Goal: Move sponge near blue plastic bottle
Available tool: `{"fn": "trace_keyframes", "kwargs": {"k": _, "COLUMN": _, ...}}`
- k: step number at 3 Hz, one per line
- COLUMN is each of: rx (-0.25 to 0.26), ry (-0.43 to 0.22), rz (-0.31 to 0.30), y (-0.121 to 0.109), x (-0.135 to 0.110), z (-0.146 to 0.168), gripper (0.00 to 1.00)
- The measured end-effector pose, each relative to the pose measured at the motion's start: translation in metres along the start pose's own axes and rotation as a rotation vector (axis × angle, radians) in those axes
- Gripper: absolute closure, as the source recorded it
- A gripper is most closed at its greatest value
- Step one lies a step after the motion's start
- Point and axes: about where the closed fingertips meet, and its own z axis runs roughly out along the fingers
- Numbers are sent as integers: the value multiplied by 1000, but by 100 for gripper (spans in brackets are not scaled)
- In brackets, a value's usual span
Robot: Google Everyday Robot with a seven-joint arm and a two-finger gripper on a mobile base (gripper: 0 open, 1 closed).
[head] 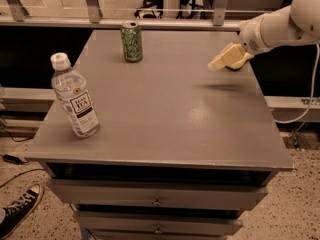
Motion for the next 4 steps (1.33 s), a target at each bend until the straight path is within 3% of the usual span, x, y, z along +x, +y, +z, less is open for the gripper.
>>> {"fn": "trace_keyframes", "kwargs": {"k": 1, "rx": 31, "ry": 14, "rz": 43, "y": -20, "x": 15, "z": 12, "gripper": 0}}
{"fn": "trace_keyframes", "kwargs": {"k": 3, "rx": 39, "ry": 80, "rz": 103, "y": -26, "x": 52, "z": 27, "gripper": 3}}
{"fn": "trace_keyframes", "kwargs": {"k": 4, "rx": 18, "ry": 71, "rz": 121, "y": -21, "x": 52, "z": 31, "gripper": 33}}
